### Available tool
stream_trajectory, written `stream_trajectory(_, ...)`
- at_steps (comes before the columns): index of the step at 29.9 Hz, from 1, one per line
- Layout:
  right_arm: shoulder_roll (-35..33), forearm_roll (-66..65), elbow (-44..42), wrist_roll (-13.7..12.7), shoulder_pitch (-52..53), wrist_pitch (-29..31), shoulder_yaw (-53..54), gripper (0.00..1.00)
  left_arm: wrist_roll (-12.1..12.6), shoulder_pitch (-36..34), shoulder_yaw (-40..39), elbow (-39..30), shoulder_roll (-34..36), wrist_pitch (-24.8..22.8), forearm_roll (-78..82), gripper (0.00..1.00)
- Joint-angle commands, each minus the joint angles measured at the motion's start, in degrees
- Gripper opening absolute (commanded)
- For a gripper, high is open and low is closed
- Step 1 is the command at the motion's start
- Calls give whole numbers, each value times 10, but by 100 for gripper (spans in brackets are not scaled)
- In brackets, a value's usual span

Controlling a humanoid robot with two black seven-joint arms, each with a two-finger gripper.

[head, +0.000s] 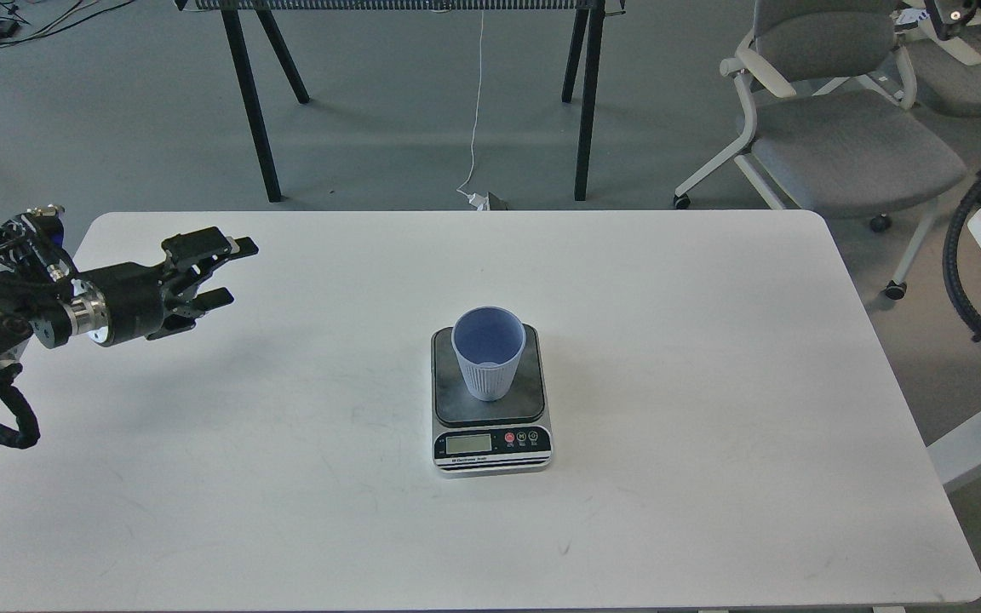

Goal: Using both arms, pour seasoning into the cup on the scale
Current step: 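Bring the bottle back down toward its original spot, then set the yellow bottle upright on the table with the right gripper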

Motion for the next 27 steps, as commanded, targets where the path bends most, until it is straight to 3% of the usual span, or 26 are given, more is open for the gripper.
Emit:
stream_trajectory(1, 21, 75, 38, 2, -121, 1, 47, 2, 0, 2, 0, 0, -1, 0, 0, 99)
stream_trajectory(7, 112, 88, 44, 4, -223, 1, 49, 2, 0, 9, 0, -1, -2, 0, 0, 99)
stream_trajectory(17, 237, 20, 5, 2, -281, 1, 42, 3, 0, 16, 0, -1, -3, 0, 0, 99)
stream_trajectory(27, 279, -9, -50, 2, -284, 1, 21, 4, 0, 32, -1, -1, -3, 0, -1, 99)
